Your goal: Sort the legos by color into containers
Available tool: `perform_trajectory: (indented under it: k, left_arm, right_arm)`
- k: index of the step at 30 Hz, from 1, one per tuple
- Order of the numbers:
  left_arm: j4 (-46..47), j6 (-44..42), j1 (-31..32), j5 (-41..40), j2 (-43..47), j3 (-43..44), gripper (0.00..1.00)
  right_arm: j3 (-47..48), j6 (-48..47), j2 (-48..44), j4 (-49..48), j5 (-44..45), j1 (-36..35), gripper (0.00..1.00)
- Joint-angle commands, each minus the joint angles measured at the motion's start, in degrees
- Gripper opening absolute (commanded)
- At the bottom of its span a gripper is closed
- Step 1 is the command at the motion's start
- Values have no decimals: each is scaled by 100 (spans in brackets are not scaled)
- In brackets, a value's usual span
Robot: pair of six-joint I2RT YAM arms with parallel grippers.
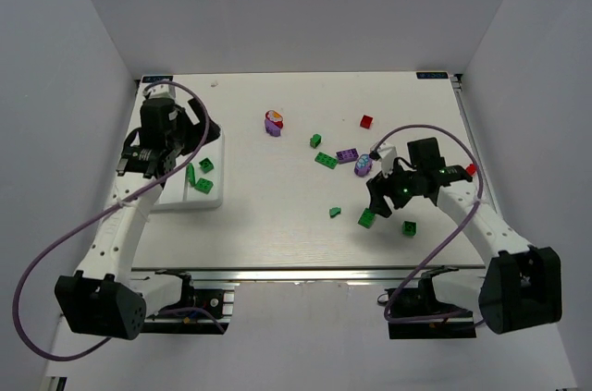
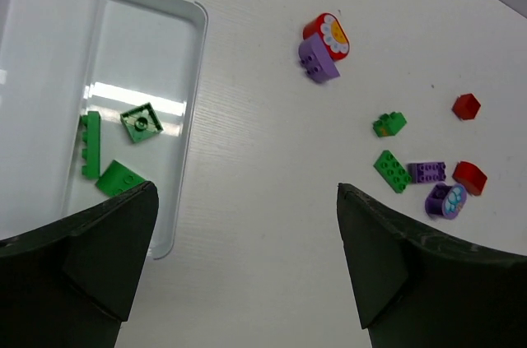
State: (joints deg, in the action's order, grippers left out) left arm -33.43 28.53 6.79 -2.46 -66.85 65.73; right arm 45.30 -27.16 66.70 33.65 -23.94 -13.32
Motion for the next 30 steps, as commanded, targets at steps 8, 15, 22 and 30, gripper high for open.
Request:
perform_trajectory:
  k: [8, 15, 22, 30]
  left_arm:
    - [126, 750, -37, 457, 901, -658, 98]
    - [-251, 891, -37, 360, 1297, -728, 98]
    - [-524, 917, -37, 334, 1622, -808, 98]
    - [-831, 926, -37, 18, 1798, -799, 98]
  right_arm:
    - [427, 3145, 1089, 81, 234, -241, 73]
    - [445, 4016, 1732, -43, 539, -276, 73]
    - [216, 4753, 1952, -288, 971, -276, 75]
    - [497, 5150, 2356, -456, 1445, -531, 76]
